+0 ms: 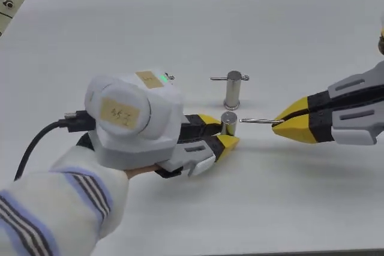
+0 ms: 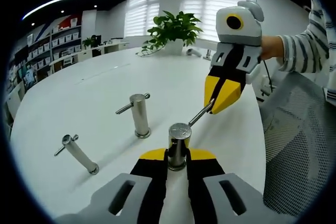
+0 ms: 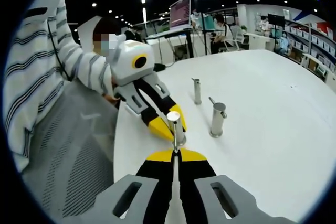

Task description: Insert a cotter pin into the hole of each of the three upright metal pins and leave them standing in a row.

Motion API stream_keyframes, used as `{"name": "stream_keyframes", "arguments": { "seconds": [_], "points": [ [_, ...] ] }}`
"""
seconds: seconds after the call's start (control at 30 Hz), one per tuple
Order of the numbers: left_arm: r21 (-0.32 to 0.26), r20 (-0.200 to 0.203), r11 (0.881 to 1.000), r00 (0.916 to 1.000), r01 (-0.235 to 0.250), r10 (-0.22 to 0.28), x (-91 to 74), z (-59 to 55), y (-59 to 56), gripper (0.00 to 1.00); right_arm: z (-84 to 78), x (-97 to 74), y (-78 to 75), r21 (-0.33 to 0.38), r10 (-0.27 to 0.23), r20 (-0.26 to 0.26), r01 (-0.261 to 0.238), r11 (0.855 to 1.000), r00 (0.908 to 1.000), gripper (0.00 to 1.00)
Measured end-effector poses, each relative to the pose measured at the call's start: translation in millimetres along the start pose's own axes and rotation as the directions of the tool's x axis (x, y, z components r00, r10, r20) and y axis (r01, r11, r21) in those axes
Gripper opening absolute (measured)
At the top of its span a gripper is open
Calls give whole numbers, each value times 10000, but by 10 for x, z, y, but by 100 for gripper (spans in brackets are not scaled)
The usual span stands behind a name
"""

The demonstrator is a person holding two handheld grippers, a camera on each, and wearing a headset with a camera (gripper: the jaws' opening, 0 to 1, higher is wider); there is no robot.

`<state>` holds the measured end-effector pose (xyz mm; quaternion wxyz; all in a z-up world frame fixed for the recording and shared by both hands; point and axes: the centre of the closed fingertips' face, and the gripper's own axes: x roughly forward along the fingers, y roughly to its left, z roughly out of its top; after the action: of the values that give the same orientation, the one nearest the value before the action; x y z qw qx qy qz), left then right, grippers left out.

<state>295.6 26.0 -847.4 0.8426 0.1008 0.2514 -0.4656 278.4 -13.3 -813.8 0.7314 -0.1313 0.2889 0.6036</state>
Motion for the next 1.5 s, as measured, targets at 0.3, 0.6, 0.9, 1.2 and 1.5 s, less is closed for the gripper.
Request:
{"name": "stream_keyframes", "arguments": {
  "seconds": [0.3,0.6,0.9,1.2,1.5],
  "points": [
    [-135,115,9999,9999,-27,28,3,-4,3,12,13,6,-2,-41,-22,-24,22,10000,10000,3],
    [-223,71,9997,10000,-19,21,1,-14,0,12,31,48,11,-260,29,-172,-33,9997,9998,3],
    [-296,125,9996,9999,37,-33,4,-17,-8,12,35,93,9,-268,33,-356,-42,9996,9994,3],
    [-612,146,9981,9999,35,-26,16,-14,0,12,15,101,-10,-933,-261,-675,197,9954,9974,3],
    [-798,99,9968,9999,91,-83,25,-19,5,12,-14,144,-23,-1913,-525,-1083,311,9810,9927,4]
  ]
}}
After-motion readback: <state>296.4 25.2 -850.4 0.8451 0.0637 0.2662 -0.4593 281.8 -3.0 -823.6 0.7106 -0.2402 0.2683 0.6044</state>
